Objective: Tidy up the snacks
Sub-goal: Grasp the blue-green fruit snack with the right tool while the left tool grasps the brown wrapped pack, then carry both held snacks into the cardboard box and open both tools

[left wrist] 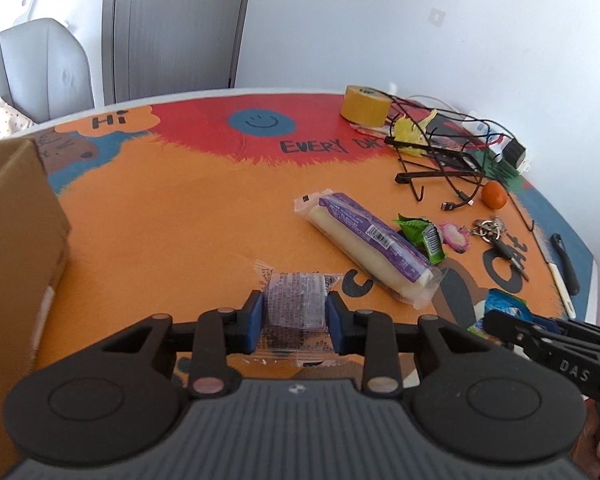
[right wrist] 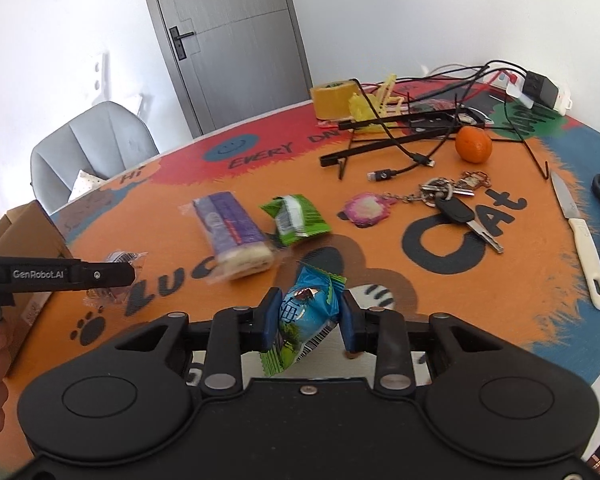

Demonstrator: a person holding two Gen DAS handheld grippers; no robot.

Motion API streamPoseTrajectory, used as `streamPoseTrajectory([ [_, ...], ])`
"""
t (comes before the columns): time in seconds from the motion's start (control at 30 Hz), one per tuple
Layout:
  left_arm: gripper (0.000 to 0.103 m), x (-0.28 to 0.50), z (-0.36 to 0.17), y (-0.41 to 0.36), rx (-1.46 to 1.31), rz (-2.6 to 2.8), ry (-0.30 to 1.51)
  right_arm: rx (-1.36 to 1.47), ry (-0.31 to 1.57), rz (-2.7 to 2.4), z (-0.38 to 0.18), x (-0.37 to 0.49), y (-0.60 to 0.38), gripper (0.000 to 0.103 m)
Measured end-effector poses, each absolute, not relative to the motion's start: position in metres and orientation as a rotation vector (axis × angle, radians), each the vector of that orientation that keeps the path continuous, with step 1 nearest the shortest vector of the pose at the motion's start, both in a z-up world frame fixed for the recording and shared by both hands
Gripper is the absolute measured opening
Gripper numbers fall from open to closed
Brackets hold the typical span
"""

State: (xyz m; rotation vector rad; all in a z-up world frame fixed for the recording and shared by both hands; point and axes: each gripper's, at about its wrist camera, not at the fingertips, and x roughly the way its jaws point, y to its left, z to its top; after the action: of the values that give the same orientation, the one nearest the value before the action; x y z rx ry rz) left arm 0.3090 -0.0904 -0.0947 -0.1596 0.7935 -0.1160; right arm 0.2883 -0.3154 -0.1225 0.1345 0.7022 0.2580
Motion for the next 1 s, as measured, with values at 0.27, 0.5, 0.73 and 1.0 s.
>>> streamPoseTrajectory([
  [0.27,0.032,0.283,-0.07,-0.069,-0.151,-0.121,0.724,0.113,0.666,0.279,-0.107,0.282,-0.289,0.031],
  [0.5,0.032,0.265,-0.047,-0.052,-0.138,-0.113,0.669,0.095,0.625,0.318,-0.088,0.278,-0.263,0.032],
  [0.73,0.032,0.25,-0.029,-0.028,-0.124,-0.086,0.621,0.09,0.591,0.36,-0.073,0.278,-0.236,0.032],
  [1.0,0.032,0.234,-0.008,0.001,-0.105,-0.05,0.575,0.094,0.553,0.417,-0.056,0.278,-0.203,0.032],
])
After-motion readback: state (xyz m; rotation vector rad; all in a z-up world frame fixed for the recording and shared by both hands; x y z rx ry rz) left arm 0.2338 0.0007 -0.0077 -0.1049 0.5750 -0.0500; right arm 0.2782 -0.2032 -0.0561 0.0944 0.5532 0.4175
